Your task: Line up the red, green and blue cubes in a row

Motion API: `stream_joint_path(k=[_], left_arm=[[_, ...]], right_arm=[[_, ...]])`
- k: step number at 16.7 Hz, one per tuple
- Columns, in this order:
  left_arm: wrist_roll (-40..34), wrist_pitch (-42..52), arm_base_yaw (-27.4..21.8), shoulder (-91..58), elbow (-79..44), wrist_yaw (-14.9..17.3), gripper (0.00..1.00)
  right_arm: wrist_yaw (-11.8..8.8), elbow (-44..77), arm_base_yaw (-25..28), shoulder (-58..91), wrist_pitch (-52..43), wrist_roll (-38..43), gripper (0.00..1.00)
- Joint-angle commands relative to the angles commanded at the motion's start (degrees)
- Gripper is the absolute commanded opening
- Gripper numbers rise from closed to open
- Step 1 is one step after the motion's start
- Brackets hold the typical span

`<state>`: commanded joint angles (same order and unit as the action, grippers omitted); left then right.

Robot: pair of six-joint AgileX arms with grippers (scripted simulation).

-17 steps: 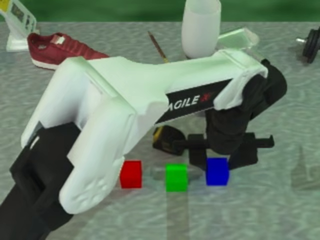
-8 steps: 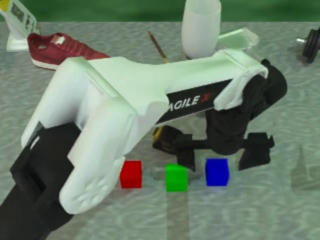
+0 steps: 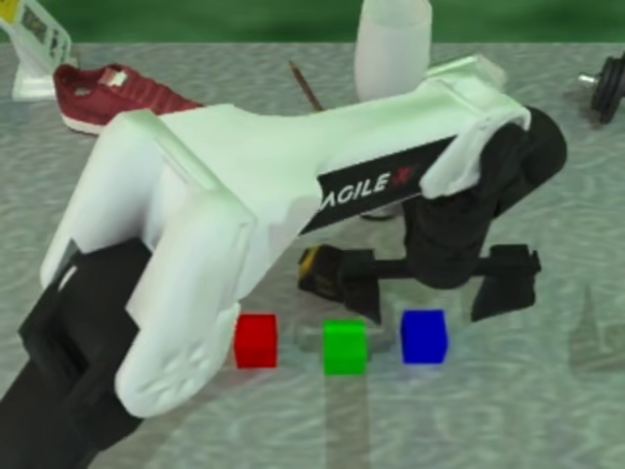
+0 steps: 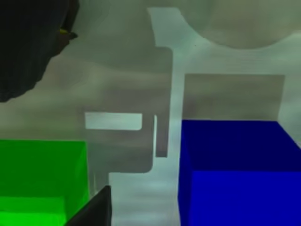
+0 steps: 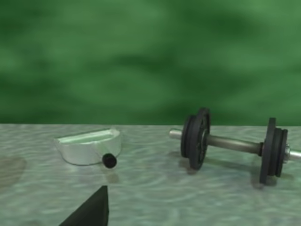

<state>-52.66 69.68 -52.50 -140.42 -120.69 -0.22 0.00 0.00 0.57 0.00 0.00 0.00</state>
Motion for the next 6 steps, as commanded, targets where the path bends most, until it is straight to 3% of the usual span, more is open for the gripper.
stream_joint_path(k=[6], left_arm=[[0.2, 10.5, 0.6, 1.1, -9.3, 0.0, 1.00]], right_arm=[[0.0, 0.0, 0.0, 0.0, 0.0, 0.0, 1.00]])
